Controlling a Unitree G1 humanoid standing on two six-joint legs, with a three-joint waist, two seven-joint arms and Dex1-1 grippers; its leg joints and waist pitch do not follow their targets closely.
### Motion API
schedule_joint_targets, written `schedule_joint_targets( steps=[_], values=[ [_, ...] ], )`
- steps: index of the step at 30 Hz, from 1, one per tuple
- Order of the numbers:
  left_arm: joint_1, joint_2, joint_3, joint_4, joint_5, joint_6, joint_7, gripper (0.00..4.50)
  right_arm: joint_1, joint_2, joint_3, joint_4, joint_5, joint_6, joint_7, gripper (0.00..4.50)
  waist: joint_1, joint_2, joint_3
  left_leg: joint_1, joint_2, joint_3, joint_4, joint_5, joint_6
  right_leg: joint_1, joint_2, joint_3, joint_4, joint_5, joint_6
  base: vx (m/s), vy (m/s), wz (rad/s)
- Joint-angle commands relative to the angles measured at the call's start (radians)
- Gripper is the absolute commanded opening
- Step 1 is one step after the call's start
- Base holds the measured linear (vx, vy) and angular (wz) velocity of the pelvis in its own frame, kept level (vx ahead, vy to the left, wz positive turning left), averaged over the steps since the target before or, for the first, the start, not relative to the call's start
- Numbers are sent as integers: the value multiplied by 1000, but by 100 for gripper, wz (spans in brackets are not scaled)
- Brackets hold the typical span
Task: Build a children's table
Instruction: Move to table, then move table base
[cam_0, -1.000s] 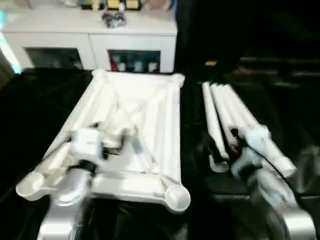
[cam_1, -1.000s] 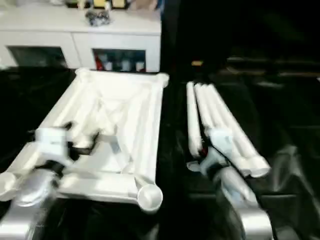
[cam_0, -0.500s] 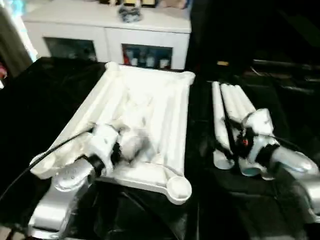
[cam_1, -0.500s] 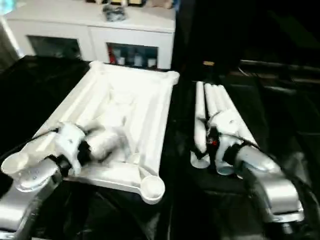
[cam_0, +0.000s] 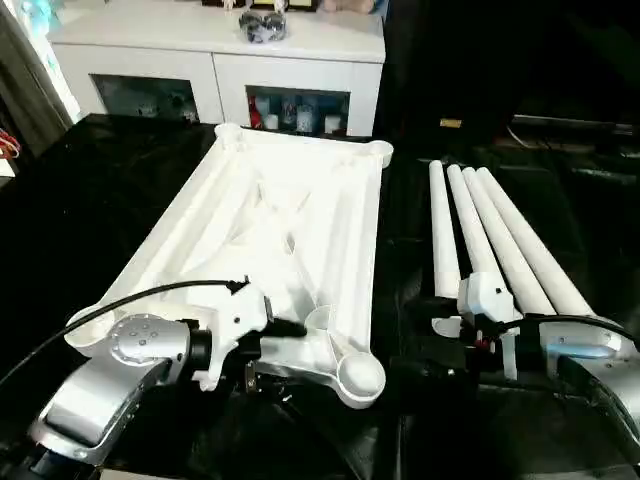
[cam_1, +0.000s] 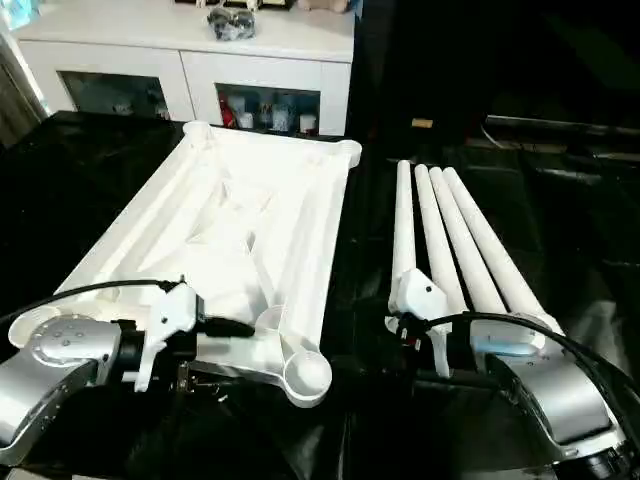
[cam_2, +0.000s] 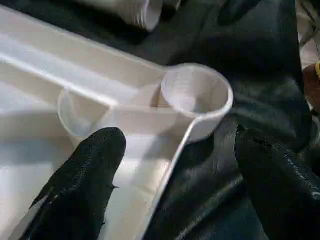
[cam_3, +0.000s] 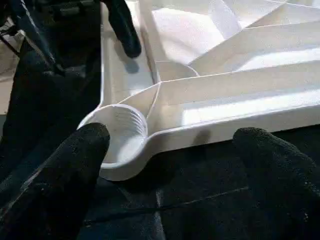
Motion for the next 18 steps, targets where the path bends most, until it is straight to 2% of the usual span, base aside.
schedule_joint_targets(
  steps=[1,2,3,4,6,7,8,10,12,13,14,17,18],
  values=[
    [-5,30,-35,17,51,-36,-32,367,1,3,18,-46,-16,-2,-7,450,4,1,-48,8,47,-10,-78,-149,40,34,-73,44,-75,-61,-209,0,0,0],
    [-4,39,-44,19,68,-42,-32,367,3,3,21,-60,-10,9,-3,450,4,11,-49,9,48,-11,-78,-149,39,32,-73,44,-73,-55,-210,0,0,0],
    [-4,43,-49,21,75,-44,-30,345,4,2,22,-68,-5,16,0,450,2,7,-49,9,49,-11,-78,-153,37,32,-72,43,-73,-39,-215,0,0,0],
    [-6,53,-58,25,90,-42,-26,330,2,-2,23,-75,-8,20,2,450,3,18,-50,10,49,-13,-78,-156,34,32,-72,43,-71,-32,-218,0,0,0],
    [-10,58,-62,32,100,-41,-20,322,-1,-5,24,-78,-12,20,3,450,0,13,-50,9,48,-11,-79,-163,33,33,-70,42,-72,-19,-224,0,0,0],
    [-18,57,-62,46,108,-41,-12,318,-6,-13,24,-79,-18,19,6,450,-1,0,-50,10,47,-8,-77,-159,37,34,-70,43,-74,-19,-227,0,0,0],
    [-20,57,-61,49,109,-42,-11,311,-6,-15,24,-80,-18,19,6,450,2,4,-50,9,47,-9,-77,-152,38,35,-73,43,-70,-19,-230,0,0,0],
    [-34,41,-48,81,108,-60,6,279,-9,-30,22,-84,-17,18,16,450,2,4,-50,8,47,-8,-76,-148,41,34,-73,43,-73,-37,-228,0,0,0],
    [-40,26,-31,100,84,-85,-7,276,-14,-37,22,-83,-22,10,19,450,2,4,-50,7,47,-8,-76,-145,42,35,-74,43,-73,-45,-227,0,0,0],
    [-42,20,-25,107,73,-98,-20,267,-17,-39,25,-81,-30,7,20,450,2,0,-50,7,48,-7,-76,-142,44,34,-75,43,-74,-46,-227,0,0,0],
    [-42,20,-25,107,73,-98,-20,240,-17,-39,25,-81,-30,7,20,450,3,1,-50,7,48,-8,-76,-139,45,34,-75,43,-73,-44,-228,0,0,0],
    [-64,25,-42,130,95,-117,-37,234,-18,-50,38,-84,-35,13,39,450,4,1,-51,8,48,-8,-75,-128,52,34,-75,43,-71,-30,-228,0,0,0],
    [-73,26,-50,139,102,-125,-45,225,-18,-54,42,-86,-38,13,42,450,4,5,-52,7,48,-8,-74,-126,54,34,-75,43,-71,-28,-228,0,0,0]
  ],
)
